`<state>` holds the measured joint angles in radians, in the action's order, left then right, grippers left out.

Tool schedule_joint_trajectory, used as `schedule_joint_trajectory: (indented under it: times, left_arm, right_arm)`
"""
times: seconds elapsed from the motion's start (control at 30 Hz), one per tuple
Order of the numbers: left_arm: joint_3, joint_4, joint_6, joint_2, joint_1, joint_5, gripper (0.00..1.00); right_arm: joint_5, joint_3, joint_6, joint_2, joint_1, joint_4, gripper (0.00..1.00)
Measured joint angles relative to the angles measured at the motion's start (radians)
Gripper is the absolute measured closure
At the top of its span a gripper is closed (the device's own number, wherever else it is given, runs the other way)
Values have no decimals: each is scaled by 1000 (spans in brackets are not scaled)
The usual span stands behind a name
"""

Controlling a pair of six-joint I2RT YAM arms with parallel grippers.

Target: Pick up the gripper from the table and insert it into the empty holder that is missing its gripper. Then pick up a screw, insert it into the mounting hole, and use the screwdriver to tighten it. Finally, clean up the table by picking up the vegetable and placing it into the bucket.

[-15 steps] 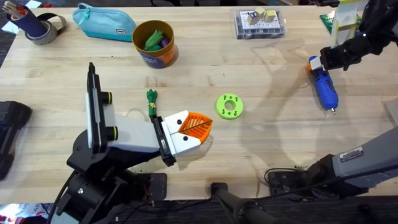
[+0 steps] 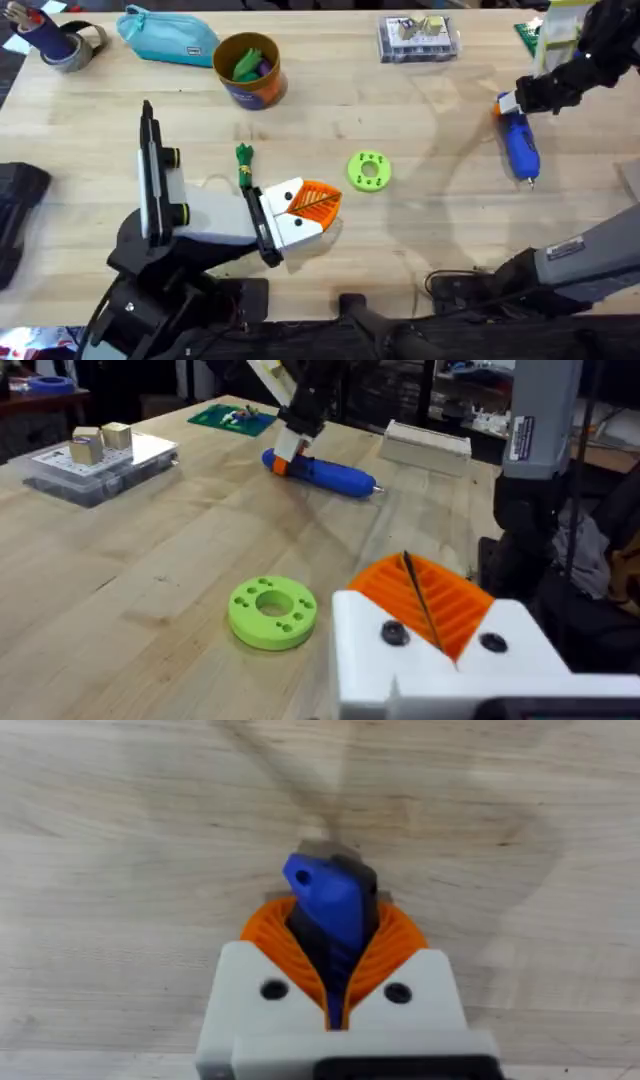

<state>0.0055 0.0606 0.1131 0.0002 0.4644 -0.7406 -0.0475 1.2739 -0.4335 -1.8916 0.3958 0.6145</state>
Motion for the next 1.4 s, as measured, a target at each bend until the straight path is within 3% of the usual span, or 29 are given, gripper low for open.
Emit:
schedule_joint_trajectory:
  times: [0.07,0.27,0.33,0.77,1.0,1.17,1.23,1.33,1.4]
  left_arm:
    - [0,0,0,0,0,0,984]
    - [0,0,0,0,0,0,984]
    - [0,0,0,0,0,0,984]
    - [0,0,0,0,0,0,984]
    - [0,0,0,0,0,0,984]
    - [0,0,0,0,0,0,984]
    - [0,0,0,0,0,0,984]
    - [0,0,0,0,0,0,984]
    - [0,0,0,0,0,0,984]
  right_arm:
    - [1,0,6,0,0,-2,924]
    - [-7,0,22,3,-1,-1,49]
    - [-10,0,30,3,-1,0,10]
    - [18,0,-19,21,-1,107,7]
    - [29,0,-24,21,-2,99,132]
    - [31,-1,-20,21,-2,76,326]
    - [32,-1,-21,21,-2,64,485]
    - [31,-2,-20,21,-2,55,883]
    - [32,-2,-18,21,-1,55,979]
